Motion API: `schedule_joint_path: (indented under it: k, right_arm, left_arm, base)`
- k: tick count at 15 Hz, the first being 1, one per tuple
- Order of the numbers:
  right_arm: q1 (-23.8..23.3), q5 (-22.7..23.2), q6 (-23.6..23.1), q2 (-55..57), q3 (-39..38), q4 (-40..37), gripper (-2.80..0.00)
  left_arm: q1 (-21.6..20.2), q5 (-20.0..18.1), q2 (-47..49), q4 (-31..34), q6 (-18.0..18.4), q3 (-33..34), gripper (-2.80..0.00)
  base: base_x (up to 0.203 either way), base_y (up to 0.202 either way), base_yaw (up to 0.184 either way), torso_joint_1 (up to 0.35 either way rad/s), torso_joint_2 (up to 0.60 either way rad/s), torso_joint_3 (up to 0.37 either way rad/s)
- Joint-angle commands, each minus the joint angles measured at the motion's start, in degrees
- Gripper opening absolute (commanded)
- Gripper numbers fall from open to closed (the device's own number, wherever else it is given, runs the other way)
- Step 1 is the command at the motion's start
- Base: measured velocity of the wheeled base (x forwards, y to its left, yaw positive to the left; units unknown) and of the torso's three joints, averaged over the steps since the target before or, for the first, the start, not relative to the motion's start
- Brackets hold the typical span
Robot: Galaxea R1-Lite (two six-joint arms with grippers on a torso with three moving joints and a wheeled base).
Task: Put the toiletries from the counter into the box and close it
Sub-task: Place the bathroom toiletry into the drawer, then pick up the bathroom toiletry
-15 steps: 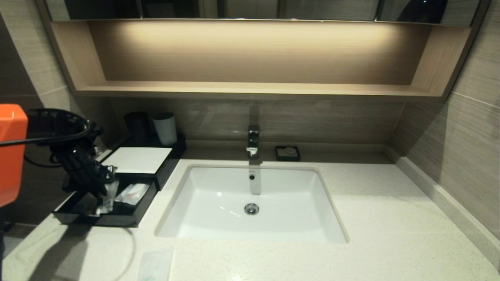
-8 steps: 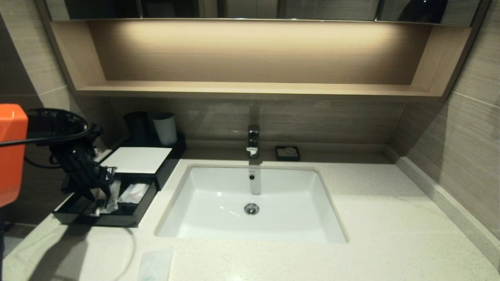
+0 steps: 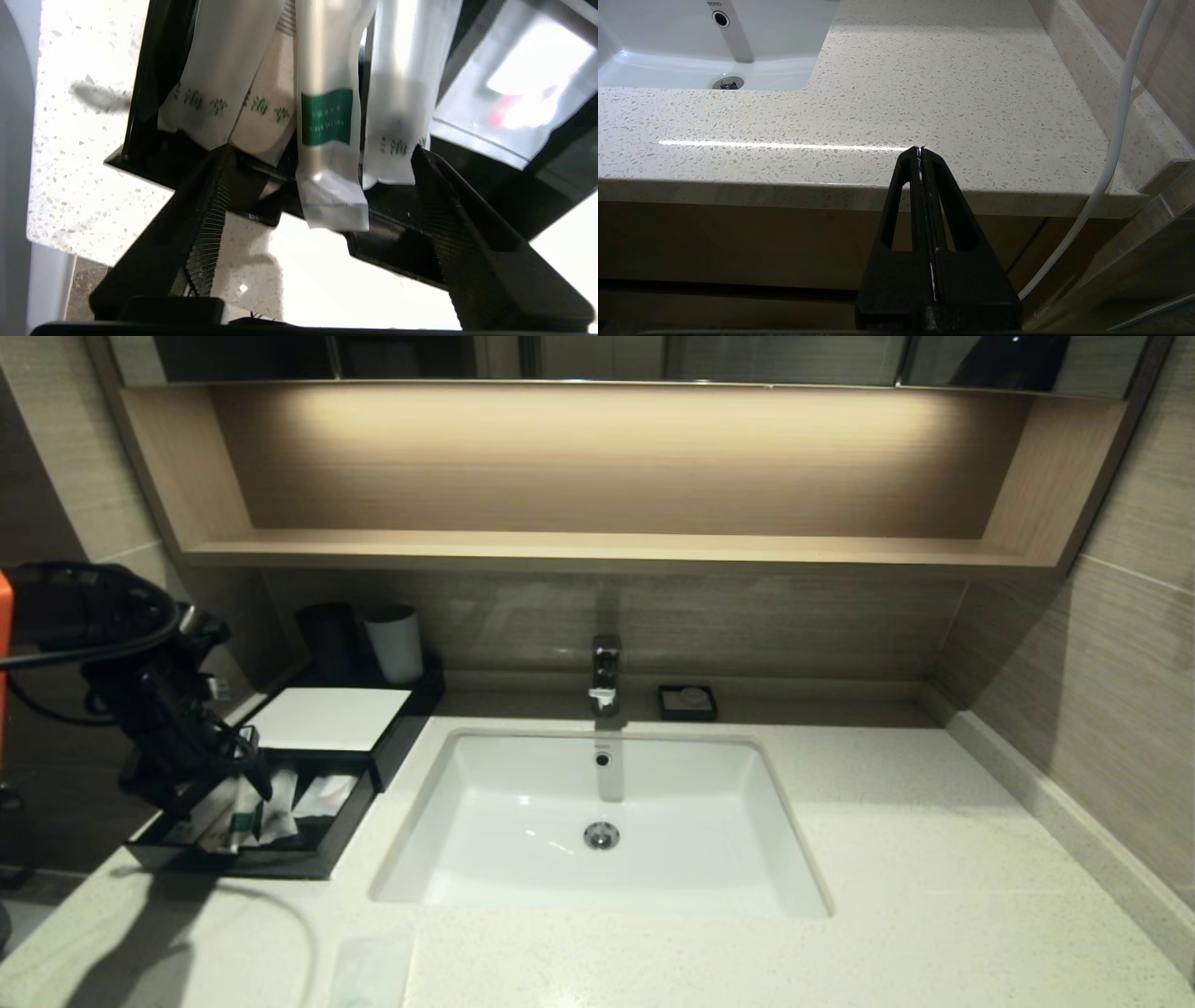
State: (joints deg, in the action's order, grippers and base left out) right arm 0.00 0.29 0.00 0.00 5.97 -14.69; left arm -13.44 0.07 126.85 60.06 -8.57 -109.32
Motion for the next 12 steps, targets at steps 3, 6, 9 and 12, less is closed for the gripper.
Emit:
schedule_joint_path:
  k: [3, 6, 9, 12]
  right_arm:
    - [0.0, 0.1, 0.0, 0.0, 0.0, -0.1, -2.80]
    - [0.1, 0.1, 0.0, 0.0, 0.0, -0.1, -2.80]
    - [0.0, 0.1, 0.0, 0.0, 0.0, -0.1, -2.80]
    - [0.0, 0.0, 0.0, 0.0, 0.0, -0.1, -2.80]
  left_arm:
    - [0.8, 0.0, -6.1, 0.4, -0.4, 1.2, 0.00]
    - [2.4, -0.3, -12.8, 0.9, 0.1, 7.1, -2.80]
    - [7.2, -0.5, -23.2, 0.6, 1.5, 20.0, -2.80]
    - [15.9, -0.9, -28.5, -0.2, 2.0, 29.0, -2.80]
  base:
    - [0.000, 0.000, 0.000, 0.000, 0.00, 0.000]
    - [0.000, 0.000, 0.000, 0.000, 0.00, 0.000]
    - [0.000, 0.000, 0.000, 0.000, 0.00, 0.000]
    - [0.000, 0.000, 0.000, 0.000, 0.00, 0.000]
